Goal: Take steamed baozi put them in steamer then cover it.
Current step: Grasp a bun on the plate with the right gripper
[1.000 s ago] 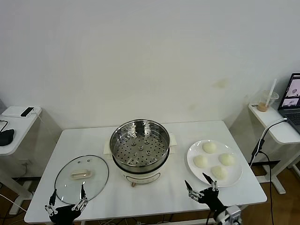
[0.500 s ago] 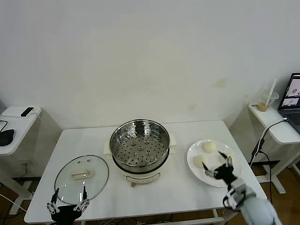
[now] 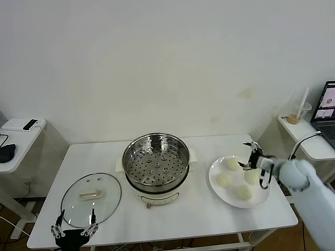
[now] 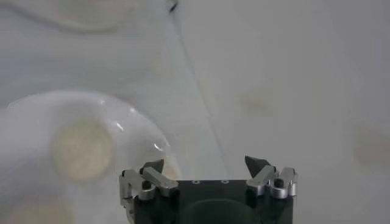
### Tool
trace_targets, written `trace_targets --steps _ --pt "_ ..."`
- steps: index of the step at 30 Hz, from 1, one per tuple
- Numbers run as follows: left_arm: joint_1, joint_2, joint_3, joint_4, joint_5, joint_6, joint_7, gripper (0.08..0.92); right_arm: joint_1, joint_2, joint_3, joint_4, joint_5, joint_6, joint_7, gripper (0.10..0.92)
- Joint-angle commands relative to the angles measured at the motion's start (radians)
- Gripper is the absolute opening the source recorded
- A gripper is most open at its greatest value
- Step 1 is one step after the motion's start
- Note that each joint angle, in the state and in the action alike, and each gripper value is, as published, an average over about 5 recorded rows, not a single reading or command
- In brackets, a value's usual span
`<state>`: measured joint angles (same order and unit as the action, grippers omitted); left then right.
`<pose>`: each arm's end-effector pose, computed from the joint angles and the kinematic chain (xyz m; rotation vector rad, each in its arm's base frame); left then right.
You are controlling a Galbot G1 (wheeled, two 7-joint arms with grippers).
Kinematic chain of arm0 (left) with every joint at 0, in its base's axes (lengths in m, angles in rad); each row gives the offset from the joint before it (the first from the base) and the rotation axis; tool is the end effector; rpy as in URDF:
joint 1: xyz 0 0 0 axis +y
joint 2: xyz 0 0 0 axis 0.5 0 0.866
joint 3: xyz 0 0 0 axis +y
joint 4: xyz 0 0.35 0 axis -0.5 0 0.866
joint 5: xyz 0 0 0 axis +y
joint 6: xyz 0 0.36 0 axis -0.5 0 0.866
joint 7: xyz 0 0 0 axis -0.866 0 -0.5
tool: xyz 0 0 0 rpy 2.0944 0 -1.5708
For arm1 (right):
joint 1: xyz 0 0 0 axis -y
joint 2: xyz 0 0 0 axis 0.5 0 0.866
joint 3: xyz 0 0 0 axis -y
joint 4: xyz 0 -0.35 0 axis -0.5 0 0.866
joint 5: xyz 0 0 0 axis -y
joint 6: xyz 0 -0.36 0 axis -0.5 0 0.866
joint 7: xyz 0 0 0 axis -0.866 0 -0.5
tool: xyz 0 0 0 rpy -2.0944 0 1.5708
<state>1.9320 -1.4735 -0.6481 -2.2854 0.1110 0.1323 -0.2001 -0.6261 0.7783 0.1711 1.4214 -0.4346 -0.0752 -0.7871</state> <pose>0.0856 0.0447 -0.2786 0.3208 -2.8246 -0.4260 0.4565 -0.2011 -0.2019 0.8929 -2.0582 1.5824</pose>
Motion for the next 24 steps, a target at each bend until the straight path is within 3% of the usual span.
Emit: trace_targets --steps 1,9,24 --pt "-0.004 0.001 -0.017 0.005 0.002 0.006 0.009 0.823 0.549 -0.016 -0.448 -0.38 -0.116 0.106 -0.349 0.823" --pt "-0.015 -0.001 -0.03 0.014 -0.004 0.01 0.011 0.823 0.59 0.121 -0.506 -0.603 -0.124 0.115 -0.381 0.823" --pt "-0.016 -0.002 -0.045 0.015 -0.004 0.011 0.012 0.823 0.53 0.248 -0.484 -0.681 -0.126 0.101 -0.318 0.823"
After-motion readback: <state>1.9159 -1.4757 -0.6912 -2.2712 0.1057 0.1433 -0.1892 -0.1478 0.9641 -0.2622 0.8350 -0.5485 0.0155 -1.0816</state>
